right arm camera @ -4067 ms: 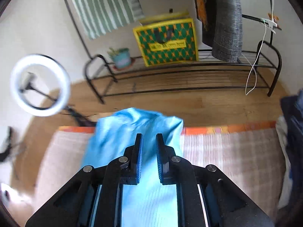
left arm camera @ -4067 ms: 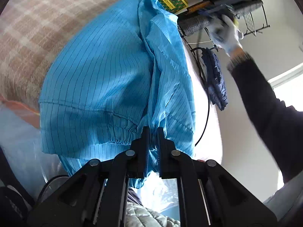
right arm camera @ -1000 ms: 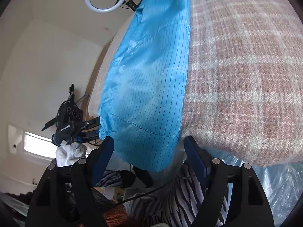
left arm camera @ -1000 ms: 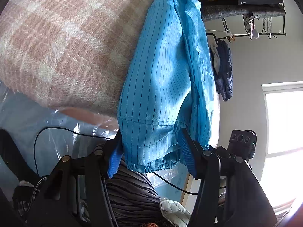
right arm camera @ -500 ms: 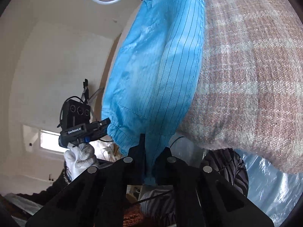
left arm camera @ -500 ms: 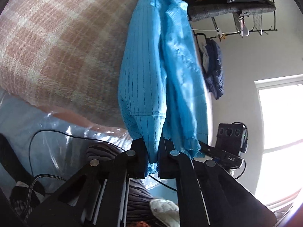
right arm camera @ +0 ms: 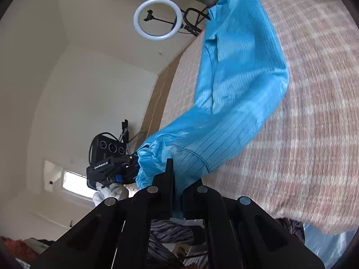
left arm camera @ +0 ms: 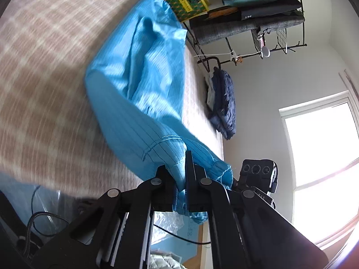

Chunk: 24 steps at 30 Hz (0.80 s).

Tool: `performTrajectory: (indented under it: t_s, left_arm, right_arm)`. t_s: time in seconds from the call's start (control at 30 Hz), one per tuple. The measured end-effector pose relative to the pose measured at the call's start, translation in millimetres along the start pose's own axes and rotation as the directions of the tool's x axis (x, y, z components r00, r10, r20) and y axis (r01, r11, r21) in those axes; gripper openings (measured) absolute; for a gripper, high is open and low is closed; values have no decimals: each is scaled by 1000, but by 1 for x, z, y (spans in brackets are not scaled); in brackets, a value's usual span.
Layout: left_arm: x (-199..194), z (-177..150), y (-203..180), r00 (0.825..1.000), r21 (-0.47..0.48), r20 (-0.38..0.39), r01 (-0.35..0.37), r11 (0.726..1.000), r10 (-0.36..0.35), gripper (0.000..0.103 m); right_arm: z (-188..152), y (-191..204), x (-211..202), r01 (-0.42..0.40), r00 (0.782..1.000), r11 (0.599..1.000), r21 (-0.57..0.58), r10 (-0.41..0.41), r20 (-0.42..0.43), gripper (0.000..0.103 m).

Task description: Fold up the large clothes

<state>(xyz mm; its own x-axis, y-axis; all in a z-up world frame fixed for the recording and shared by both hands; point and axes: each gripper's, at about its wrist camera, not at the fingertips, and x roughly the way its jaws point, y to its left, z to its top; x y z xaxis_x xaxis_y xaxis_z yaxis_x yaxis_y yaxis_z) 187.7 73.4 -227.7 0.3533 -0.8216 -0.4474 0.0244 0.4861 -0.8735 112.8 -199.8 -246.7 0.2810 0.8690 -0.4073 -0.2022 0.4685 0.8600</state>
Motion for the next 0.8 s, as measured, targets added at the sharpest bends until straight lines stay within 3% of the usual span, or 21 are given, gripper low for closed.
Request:
performTrajectory:
  t_s: [0.3, 0.6, 0.8]
  left_arm:
    - [35, 74, -19, 999, 6, 35, -21, 1000, 21, 2]
    - [90, 149, -1, 994, -29, 40, -100, 995, 101, 2]
    - [119, 177, 27, 988, -66, 35, -151, 986, 153, 2]
  right_arm:
    - [80, 3, 16, 54, 996, 998, -12, -53, 74, 4]
    - [146, -49, 35, 122, 988, 988, 91, -130, 85, 4]
    - [175, -84, 54, 177, 981, 972, 155, -187, 54, 4]
